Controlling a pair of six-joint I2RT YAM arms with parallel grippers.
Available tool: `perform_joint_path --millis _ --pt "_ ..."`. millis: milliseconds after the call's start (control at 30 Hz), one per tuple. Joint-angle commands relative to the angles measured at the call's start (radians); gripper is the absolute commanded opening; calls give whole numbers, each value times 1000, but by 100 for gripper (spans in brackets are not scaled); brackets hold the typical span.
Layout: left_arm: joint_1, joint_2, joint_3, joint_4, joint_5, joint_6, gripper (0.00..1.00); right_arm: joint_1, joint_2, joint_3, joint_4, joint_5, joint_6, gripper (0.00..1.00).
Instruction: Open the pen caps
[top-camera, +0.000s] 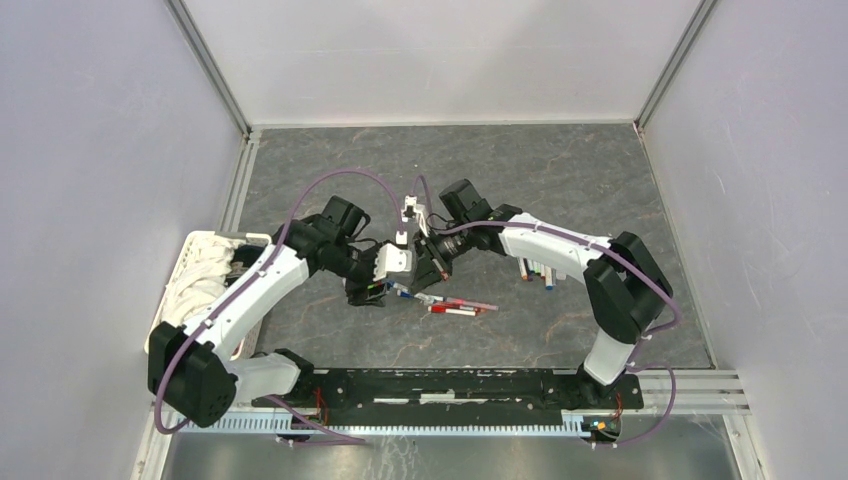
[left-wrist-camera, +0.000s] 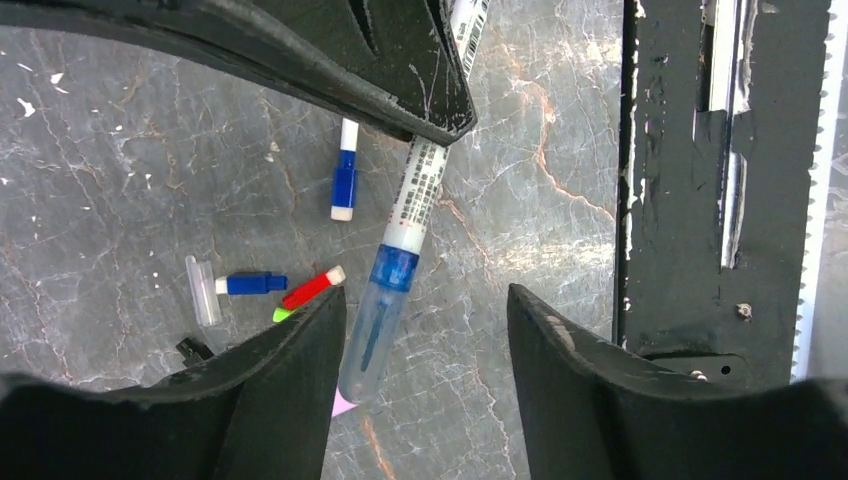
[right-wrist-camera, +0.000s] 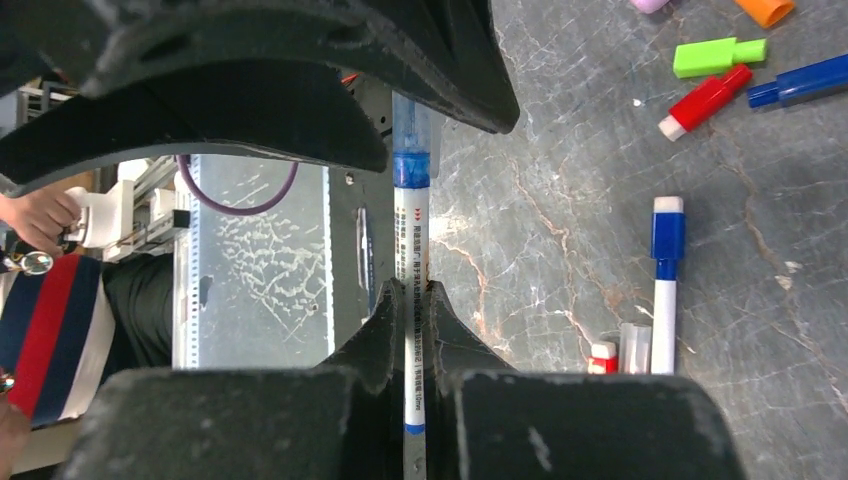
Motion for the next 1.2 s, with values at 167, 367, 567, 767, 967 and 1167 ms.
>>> perform_joint_path --millis 167,367,567,767,967,1167 --pt "-50 8 4 31 -17 63 30 5 56 62 -3 -66 60 0" --pt "-72 23 -9 39 -17 52 2 12 59 41 97 -58 160 19" --pt "-76 6 -14 63 -15 29 2 26 54 -58 284 -50 291 38" --pt "-76 -13 -13 78 -45 16 2 46 57 -103 372 -70 334 34" --pt "-76 -19 -18 78 -20 15 26 44 59 -75 374 -77 352 0" --pt "-83 -28 -33 86 -12 28 42 45 76 -49 363 -93 360 0"
